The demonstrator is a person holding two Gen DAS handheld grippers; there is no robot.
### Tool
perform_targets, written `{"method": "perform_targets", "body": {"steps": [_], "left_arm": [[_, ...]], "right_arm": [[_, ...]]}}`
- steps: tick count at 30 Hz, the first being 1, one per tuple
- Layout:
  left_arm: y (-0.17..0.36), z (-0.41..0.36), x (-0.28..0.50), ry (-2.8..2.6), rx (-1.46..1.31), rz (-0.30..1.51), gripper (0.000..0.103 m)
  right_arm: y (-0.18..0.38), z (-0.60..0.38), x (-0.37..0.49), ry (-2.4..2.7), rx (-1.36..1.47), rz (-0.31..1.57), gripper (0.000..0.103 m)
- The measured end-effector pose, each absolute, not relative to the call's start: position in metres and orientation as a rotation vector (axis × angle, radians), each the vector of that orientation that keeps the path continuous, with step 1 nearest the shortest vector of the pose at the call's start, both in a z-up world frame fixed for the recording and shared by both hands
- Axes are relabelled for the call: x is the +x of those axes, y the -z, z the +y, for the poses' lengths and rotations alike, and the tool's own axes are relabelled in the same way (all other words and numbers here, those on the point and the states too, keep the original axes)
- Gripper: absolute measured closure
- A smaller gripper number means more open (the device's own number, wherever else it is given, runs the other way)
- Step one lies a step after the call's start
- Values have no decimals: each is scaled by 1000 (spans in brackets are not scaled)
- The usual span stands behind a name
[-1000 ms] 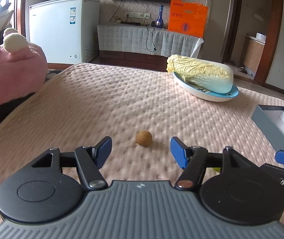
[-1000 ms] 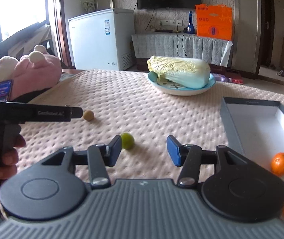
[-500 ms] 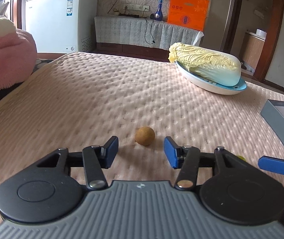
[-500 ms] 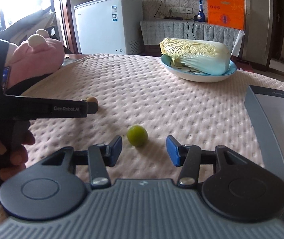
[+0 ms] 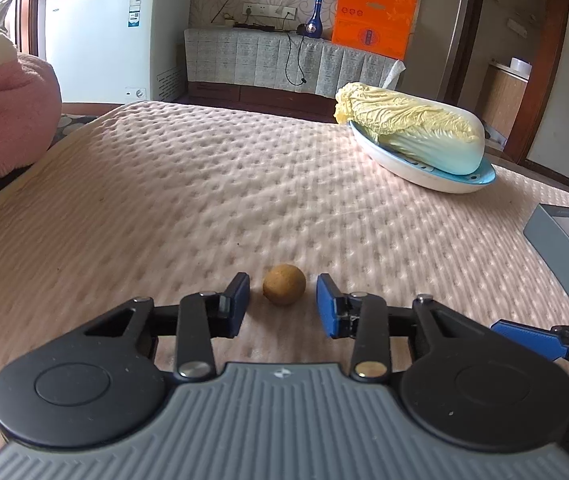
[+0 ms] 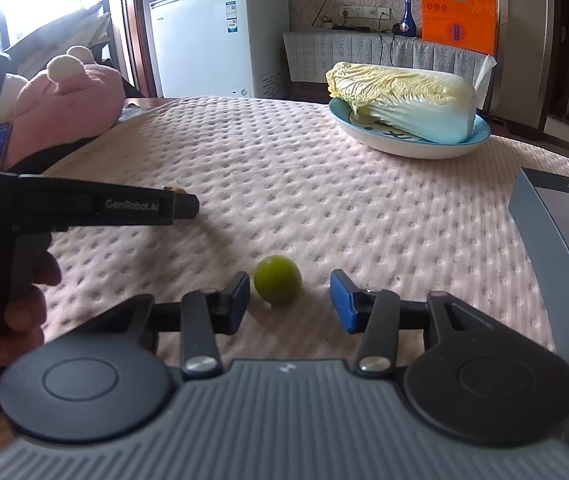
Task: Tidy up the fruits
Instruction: 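Grasp the small brown fruit with the left tool while the right tool grasps the green fruit, then carry the brown fruit and the green fruit over the grey box with both tools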
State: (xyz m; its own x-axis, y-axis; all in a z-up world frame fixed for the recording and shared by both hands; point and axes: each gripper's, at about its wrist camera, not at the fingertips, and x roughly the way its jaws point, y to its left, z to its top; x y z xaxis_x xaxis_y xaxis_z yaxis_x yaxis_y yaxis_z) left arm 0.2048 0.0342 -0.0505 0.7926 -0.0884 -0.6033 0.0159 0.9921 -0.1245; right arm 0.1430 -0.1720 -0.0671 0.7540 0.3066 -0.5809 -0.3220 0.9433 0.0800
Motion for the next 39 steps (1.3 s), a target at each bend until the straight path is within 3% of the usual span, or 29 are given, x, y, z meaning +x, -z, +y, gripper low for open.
{"method": "perform_targets", "body": {"steps": [3,6,18,39], "left_arm": [[51,34,206,55,-114,654,76],[50,33,205,52,-109,652,76],[39,22,190,32,-106,642,76],[1,-72,106,111,-59,637,76]], "right_arm": [[65,-171,144,-340,-31,629,61],[66,-170,145,-335,-43,627,75],[51,-186,131,-342,-28,639,76],[2,-266,36,-281,16,563,76]]}}
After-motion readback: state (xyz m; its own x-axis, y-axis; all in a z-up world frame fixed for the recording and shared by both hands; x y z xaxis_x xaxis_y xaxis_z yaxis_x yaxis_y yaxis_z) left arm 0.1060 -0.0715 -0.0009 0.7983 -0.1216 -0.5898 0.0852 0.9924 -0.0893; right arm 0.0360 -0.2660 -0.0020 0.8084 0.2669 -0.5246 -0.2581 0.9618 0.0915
